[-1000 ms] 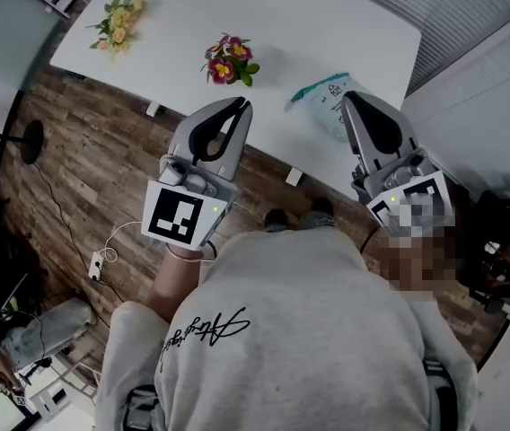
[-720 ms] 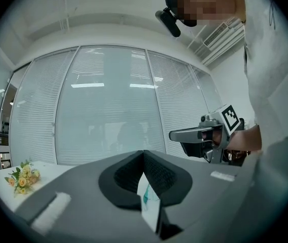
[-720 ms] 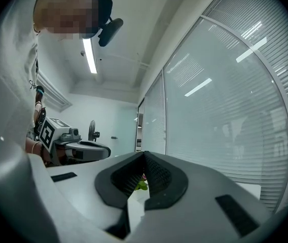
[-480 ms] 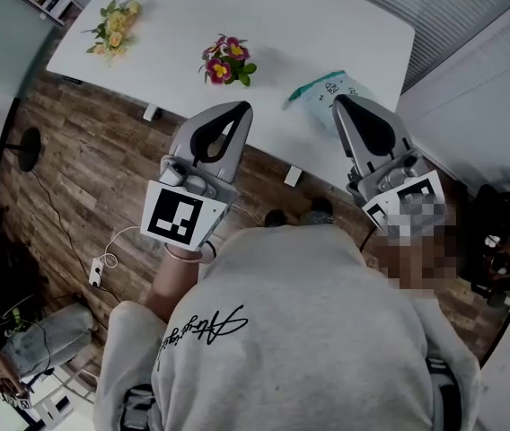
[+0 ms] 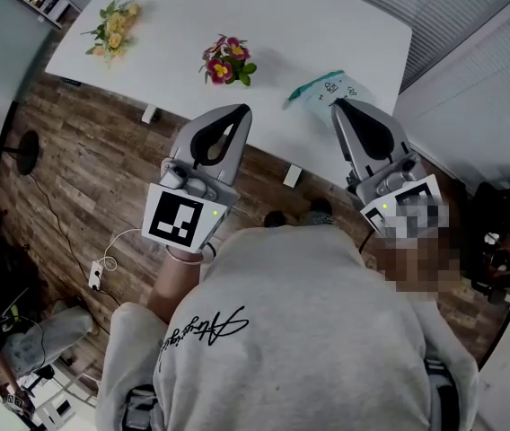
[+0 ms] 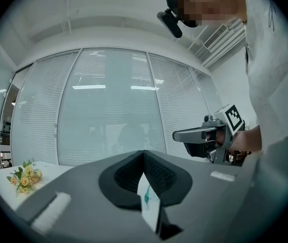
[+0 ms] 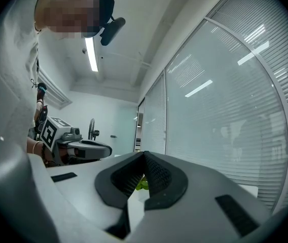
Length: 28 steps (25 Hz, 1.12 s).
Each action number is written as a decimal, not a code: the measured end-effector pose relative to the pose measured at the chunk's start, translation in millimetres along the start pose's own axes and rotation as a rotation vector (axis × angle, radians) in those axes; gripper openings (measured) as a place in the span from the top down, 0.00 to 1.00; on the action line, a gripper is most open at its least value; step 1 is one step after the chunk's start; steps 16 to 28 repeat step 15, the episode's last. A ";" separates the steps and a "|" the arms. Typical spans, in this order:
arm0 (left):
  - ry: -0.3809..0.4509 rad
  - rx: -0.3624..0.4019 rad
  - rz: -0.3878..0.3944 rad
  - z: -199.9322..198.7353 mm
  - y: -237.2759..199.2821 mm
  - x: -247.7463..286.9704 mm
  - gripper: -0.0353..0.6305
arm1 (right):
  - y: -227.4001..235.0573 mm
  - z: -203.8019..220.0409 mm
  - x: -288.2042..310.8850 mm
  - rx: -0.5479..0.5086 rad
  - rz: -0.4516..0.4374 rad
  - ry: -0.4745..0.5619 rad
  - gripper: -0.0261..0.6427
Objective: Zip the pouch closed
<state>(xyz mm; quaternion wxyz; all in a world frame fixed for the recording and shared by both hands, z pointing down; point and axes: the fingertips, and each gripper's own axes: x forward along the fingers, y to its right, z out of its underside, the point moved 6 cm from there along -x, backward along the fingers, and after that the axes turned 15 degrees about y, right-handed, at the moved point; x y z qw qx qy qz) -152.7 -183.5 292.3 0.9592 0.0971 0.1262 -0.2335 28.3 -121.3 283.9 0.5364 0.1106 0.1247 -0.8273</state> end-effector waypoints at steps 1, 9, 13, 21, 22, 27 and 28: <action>0.000 -0.001 0.001 0.5 -0.2 -0.5 0.95 | -0.6 0.4 -0.3 -0.001 0.002 0.000 0.96; -0.002 0.002 0.017 2.6 2.5 -0.5 0.95 | -5.1 1.8 -3.8 -0.004 0.017 0.007 0.96; -0.002 0.002 0.019 1.2 3.5 -0.8 0.95 | -7.1 -0.5 -4.4 -0.007 0.016 0.009 0.96; -0.001 0.004 0.022 0.6 3.4 -0.6 0.95 | -7.5 -1.1 -4.3 -0.004 0.019 0.010 0.96; -0.001 0.004 0.022 0.6 3.4 -0.6 0.95 | -7.5 -1.1 -4.3 -0.004 0.019 0.010 0.96; -0.001 0.004 0.022 0.6 3.4 -0.6 0.95 | -7.5 -1.1 -4.3 -0.004 0.019 0.010 0.96; -0.001 0.004 0.022 0.6 3.4 -0.6 0.95 | -7.5 -1.1 -4.3 -0.004 0.019 0.010 0.96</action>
